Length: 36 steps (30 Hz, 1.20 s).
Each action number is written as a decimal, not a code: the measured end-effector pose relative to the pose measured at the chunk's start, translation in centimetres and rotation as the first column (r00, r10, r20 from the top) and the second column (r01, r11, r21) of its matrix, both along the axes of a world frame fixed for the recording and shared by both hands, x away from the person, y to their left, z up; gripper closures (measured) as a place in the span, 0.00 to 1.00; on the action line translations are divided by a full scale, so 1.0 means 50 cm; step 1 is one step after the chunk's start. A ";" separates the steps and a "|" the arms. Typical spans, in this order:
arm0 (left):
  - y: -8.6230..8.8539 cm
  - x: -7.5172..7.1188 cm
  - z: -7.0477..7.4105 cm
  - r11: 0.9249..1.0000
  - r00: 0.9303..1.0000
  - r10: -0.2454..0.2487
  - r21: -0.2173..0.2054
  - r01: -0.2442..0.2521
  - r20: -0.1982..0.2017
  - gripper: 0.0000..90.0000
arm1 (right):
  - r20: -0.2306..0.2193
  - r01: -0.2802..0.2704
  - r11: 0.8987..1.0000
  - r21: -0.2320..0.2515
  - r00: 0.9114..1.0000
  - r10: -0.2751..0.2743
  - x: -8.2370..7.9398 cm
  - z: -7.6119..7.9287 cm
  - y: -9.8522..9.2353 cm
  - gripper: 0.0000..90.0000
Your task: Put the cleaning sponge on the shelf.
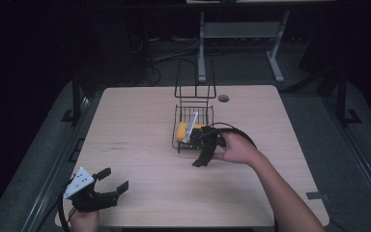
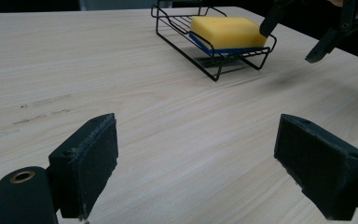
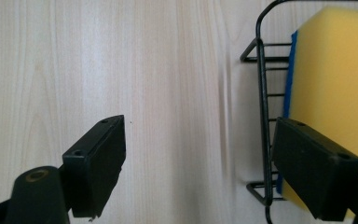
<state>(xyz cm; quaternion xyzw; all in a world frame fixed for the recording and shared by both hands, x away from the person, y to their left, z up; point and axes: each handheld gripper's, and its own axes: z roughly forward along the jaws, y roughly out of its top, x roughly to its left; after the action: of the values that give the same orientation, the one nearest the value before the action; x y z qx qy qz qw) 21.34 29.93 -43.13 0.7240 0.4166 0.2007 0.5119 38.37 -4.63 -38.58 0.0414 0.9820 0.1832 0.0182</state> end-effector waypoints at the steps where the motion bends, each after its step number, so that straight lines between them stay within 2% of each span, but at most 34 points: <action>1: 0.001 0.000 0.000 1.000 1.000 0.000 0.003 0.000 0.000 0.14 | -0.001 -0.002 1.000 0.004 1.000 0.002 0.000 -0.002 -0.002 0.20; 12: -0.002 0.000 -0.001 1.000 1.000 -0.002 0.003 0.002 -0.002 0.14 | -0.007 0.009 1.000 0.021 1.000 -0.009 -0.019 -0.011 -0.033 0.20; 18: -0.004 0.000 -0.001 1.000 1.000 -0.002 0.002 0.002 -0.005 0.14 | -0.018 0.036 0.999 0.018 0.999 -0.036 -0.030 -0.018 -0.053 0.20; 36: -0.004 0.000 -0.002 1.000 1.000 -0.002 0.007 0.002 -0.007 0.14 | -0.026 0.063 0.998 0.022 0.998 -0.062 -0.055 -0.042 -0.103 0.20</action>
<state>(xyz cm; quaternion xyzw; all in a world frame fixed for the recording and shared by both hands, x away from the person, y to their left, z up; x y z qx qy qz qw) 21.36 29.72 -43.22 0.7270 0.4168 0.1990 0.5081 35.62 -9.78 -40.66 0.0747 0.9782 0.1934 0.0108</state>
